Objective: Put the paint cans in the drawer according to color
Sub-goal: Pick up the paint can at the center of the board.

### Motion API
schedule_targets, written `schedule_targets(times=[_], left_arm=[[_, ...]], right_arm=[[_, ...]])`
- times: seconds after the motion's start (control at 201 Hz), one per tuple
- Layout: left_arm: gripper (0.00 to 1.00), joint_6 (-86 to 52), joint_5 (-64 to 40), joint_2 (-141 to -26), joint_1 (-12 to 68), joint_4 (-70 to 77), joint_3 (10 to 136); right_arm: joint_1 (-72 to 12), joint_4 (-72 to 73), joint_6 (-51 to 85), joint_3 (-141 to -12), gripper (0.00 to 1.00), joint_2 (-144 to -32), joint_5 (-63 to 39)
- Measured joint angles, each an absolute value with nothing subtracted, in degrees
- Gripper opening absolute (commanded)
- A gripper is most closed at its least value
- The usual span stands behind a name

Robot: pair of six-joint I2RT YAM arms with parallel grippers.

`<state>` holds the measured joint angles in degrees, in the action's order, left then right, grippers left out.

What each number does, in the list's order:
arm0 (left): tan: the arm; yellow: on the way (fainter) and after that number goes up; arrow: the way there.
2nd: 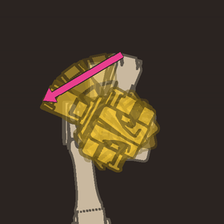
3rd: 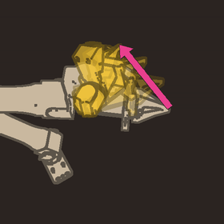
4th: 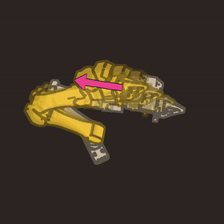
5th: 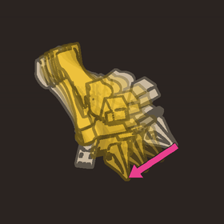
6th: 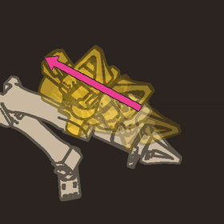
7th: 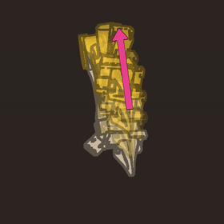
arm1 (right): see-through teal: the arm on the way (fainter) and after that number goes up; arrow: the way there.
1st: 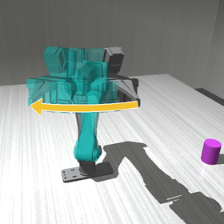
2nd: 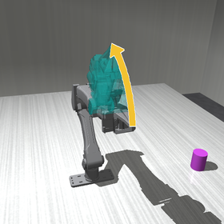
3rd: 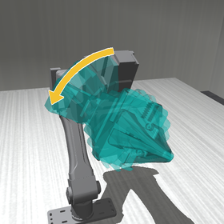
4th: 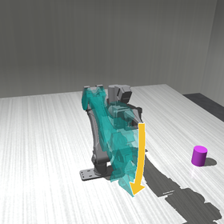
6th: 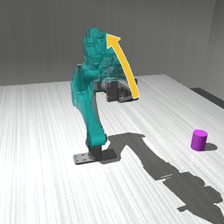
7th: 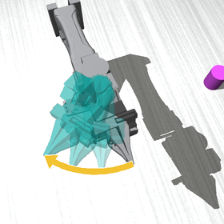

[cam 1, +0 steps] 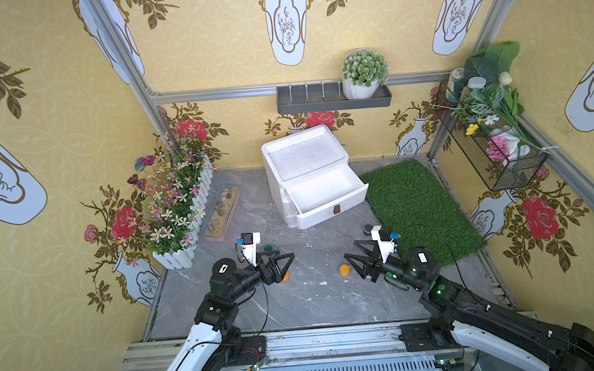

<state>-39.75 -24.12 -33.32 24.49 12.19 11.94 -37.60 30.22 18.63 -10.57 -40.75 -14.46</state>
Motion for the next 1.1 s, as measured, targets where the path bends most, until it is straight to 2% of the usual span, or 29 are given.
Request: schedule_targets(times=[0.249, 0.418, 0.622, 1.1], left_arm=[[0.99, -34.4, -0.1, -38.2, 45.6, -3.3, 19.6], [0.99, -33.4, 16.3, -41.3, 54.2, -15.1, 26.0], [1.00, -33.7, 26.1, -46.5, 56.2, -25.6, 30.8], [1.00, -38.3, 29.4, -47.0, 56.2, -36.2, 35.0]], right_arm=[[-39.9, 25.3, 19.4, -10.3, 0.71, -38.6, -14.8], [-39.9, 23.1, 19.4, -10.2, 0.70, -38.9, -12.8], [-40.0, 21.2, 19.2, -10.3, 0.70, -38.3, -11.3], [-41.8, 20.8, 19.2, -8.2, 0.70, -30.4, -8.3]])
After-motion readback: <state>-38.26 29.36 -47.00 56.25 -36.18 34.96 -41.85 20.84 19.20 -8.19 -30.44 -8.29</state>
